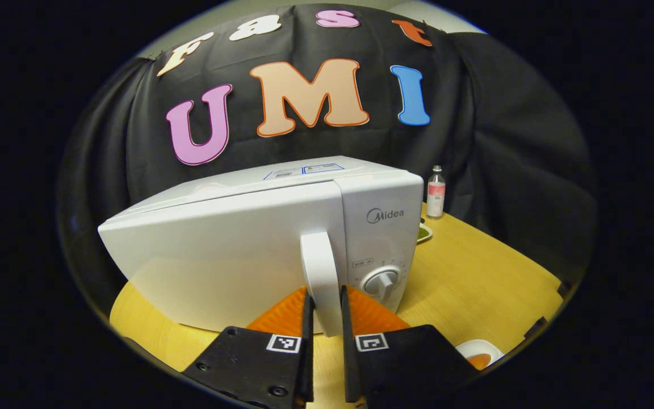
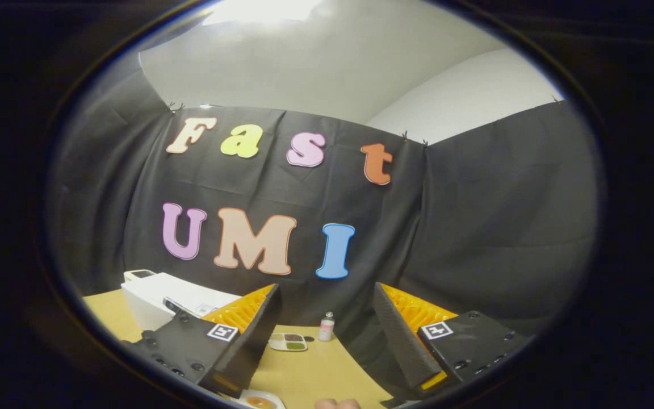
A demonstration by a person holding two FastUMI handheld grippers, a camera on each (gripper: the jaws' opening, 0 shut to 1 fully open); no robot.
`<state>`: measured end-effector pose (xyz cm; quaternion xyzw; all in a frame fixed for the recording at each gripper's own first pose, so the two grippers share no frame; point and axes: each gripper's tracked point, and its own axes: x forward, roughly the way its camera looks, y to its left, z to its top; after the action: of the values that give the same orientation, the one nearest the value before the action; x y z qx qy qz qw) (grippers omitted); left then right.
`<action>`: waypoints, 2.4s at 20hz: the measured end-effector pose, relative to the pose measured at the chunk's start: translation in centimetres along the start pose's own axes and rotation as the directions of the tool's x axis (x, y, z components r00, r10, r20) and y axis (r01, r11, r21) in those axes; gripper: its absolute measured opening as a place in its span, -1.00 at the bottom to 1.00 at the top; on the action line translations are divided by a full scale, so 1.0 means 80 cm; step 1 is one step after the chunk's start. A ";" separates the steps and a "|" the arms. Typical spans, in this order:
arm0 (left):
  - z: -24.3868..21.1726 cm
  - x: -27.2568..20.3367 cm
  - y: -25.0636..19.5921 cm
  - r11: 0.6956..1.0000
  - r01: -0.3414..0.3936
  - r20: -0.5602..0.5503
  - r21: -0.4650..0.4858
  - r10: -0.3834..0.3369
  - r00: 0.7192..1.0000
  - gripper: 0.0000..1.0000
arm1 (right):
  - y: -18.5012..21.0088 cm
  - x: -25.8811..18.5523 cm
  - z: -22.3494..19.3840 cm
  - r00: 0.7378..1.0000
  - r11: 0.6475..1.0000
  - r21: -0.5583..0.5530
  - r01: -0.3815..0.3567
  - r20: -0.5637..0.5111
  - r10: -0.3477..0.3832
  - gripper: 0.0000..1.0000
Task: Open the microwave oven with the left hand, put the food in, and close the microwave oven.
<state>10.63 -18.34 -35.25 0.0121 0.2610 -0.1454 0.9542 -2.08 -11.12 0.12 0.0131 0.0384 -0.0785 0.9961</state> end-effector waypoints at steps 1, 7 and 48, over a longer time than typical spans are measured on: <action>-0.003 0.000 -0.001 1.000 0.011 -0.011 -0.020 -0.011 1.000 -0.60 | 0.001 0.000 -0.001 1.000 1.000 0.007 -0.003 -0.004 0.003 0.94; -0.006 -0.002 -0.003 0.993 0.054 -0.074 -0.103 -0.061 0.995 -0.62 | 0.007 -0.002 0.001 1.000 0.999 0.034 -0.021 -0.004 0.021 0.94; -0.142 -0.334 0.185 0.997 -0.048 -0.171 -0.060 0.037 0.985 -0.53 | 0.163 -0.027 -0.191 0.954 0.969 0.130 -0.208 -0.194 0.231 1.00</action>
<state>-12.73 4.17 -32.48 -0.0006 0.3454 -0.1149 0.9314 -3.26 2.59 -14.71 0.0795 0.1360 0.0325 0.9870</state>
